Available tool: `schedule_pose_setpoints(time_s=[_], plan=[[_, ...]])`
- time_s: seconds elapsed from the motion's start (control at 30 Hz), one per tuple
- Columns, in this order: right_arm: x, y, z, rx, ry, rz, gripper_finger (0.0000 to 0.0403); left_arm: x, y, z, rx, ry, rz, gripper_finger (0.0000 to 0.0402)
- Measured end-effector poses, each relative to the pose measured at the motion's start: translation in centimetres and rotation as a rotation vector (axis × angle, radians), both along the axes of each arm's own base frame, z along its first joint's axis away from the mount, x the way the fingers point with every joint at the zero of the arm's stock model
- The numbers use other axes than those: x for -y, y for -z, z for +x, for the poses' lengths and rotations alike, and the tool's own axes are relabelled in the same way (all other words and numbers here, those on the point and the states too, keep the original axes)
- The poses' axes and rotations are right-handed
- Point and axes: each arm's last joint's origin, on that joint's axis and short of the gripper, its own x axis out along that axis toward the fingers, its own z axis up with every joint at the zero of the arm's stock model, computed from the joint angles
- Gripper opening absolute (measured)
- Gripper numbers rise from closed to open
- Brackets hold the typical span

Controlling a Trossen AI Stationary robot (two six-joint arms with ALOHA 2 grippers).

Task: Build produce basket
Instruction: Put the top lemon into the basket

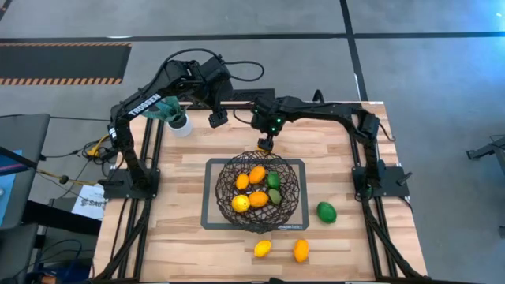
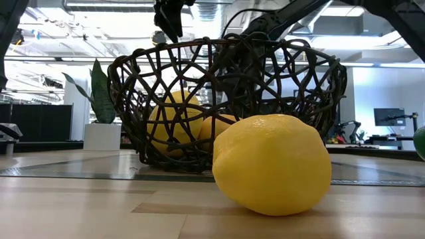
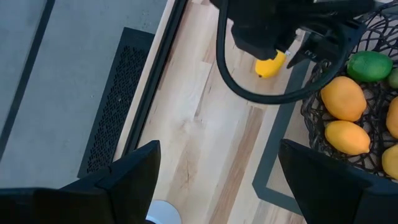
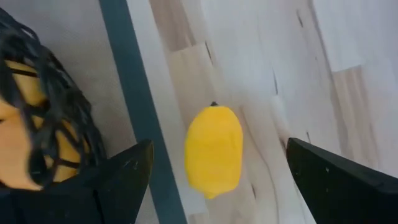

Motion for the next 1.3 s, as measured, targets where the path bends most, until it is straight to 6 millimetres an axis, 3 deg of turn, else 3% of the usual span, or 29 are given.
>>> schedule_pose_setpoints(time_s=[0.43,0.57,0.7,1.3], plan=[[0.1,0.4,-0.5,-0.049,-0.019,0.013,0.0367,0.0,0.0,0.0,-0.001,0.002,0.001,0.0311],[-0.3,0.4,-0.2,-0.039,-0.030,0.009,0.0353,-0.3,-0.2,0.2,-0.070,0.204,0.162,0.0311],[-0.5,0.4,-0.1,-0.038,-0.036,0.009,0.0345,-0.5,-0.4,0.4,-0.092,0.285,0.237,0.0311],[-0.9,0.3,0.2,-0.023,-0.050,0.005,0.0336,-0.5,-0.4,0.4,-0.062,0.209,0.204,0.0311]])
